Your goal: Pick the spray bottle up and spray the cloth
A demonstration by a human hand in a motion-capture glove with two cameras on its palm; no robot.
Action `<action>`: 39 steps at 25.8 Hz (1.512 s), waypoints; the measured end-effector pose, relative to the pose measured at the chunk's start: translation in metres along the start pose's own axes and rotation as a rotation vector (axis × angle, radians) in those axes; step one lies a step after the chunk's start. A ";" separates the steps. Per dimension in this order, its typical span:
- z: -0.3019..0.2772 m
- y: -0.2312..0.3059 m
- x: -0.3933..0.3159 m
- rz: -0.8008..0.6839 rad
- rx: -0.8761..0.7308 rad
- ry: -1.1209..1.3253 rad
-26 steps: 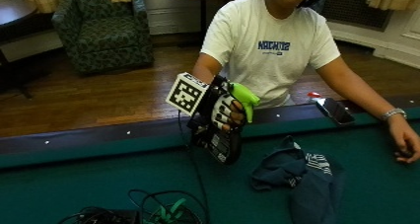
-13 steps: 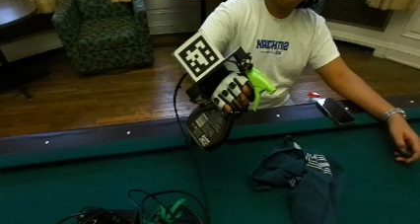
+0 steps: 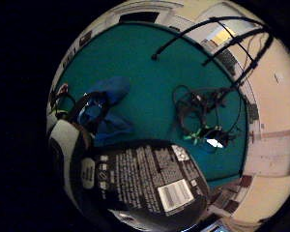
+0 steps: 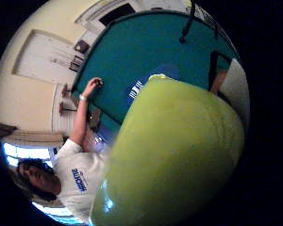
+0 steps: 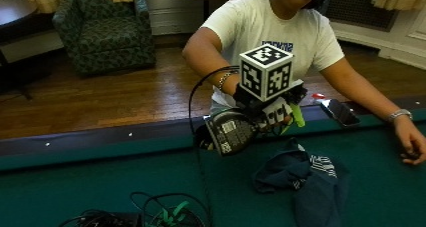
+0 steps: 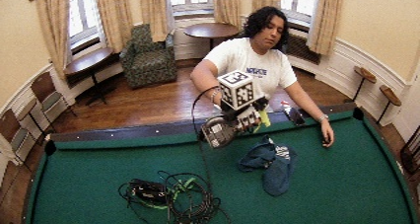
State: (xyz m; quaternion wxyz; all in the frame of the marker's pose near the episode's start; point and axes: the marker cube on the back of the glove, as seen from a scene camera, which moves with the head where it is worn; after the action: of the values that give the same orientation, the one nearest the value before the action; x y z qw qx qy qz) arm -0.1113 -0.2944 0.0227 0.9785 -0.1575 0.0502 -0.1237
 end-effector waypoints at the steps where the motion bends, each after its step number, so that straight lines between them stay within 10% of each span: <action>1: 0.006 -0.004 -0.006 -0.012 -0.036 0.022; 39: 0.124 -0.033 -0.066 -0.153 -0.553 0.404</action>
State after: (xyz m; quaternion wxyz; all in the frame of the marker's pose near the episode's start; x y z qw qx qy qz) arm -0.1654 -0.2714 0.1544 0.8569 -0.3924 0.2624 -0.2071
